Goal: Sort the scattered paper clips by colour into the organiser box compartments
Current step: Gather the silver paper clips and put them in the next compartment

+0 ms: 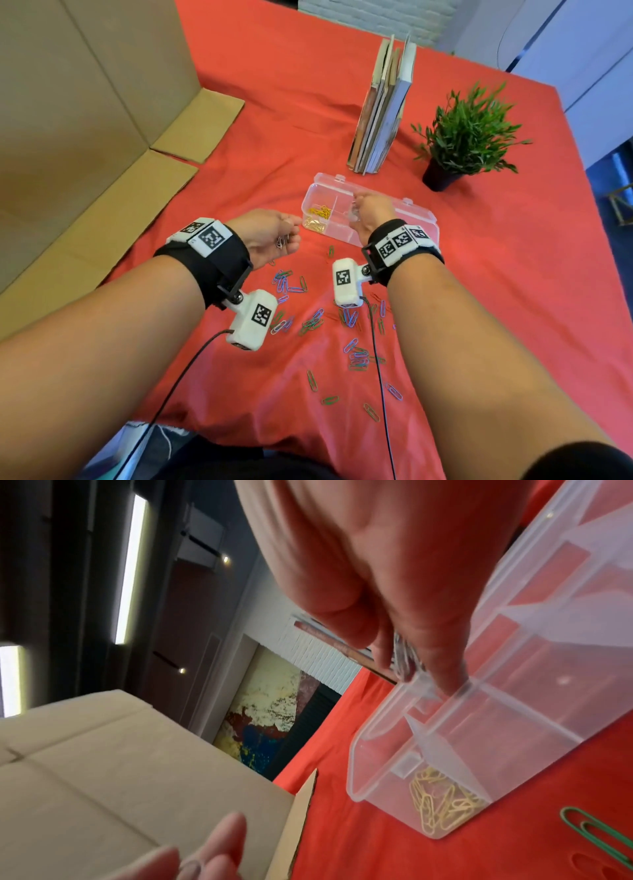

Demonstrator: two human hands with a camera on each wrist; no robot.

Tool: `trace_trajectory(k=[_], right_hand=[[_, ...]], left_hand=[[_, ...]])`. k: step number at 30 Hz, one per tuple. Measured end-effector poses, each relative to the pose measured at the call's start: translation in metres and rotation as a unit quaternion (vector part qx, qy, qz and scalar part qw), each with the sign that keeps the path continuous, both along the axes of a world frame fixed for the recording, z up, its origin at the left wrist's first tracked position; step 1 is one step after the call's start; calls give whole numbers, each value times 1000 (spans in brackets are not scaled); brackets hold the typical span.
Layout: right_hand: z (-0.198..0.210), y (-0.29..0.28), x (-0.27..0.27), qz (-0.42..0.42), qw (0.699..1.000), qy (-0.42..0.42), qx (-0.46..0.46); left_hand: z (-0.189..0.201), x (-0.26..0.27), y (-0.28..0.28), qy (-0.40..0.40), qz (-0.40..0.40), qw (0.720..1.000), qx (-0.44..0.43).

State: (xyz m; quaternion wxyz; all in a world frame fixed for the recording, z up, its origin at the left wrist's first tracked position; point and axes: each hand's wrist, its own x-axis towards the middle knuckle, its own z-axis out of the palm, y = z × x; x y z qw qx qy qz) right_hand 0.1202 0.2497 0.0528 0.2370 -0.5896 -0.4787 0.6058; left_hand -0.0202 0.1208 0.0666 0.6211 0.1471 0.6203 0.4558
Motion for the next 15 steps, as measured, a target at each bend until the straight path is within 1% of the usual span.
trace_trajectory(k=[2, 4, 6, 10, 11, 13, 15], right_hand=[[0, 1, -6, 53, 997, -50, 9], [-1, 5, -9, 76, 995, -65, 14], [-4, 9, -6, 52, 998, -44, 13], [-3, -4, 22, -29, 998, 44, 20], [-2, -10, 31, -41, 997, 62, 22], [0, -22, 51, -52, 996, 67, 30], [4, -34, 71, -44, 997, 57, 28]], left_hand=[[0, -3, 2, -12, 1, 1000, 4], [1, -4, 5, -38, 7, 999, 4], [4, -4, 12, -56, 5, 998, -6], [8, 7, 32, -66, 10, 998, -17], [8, 12, 39, -83, 20, 996, -11], [7, 25, 52, -106, 38, 994, 8], [11, 41, 63, -105, 59, 992, 24]])
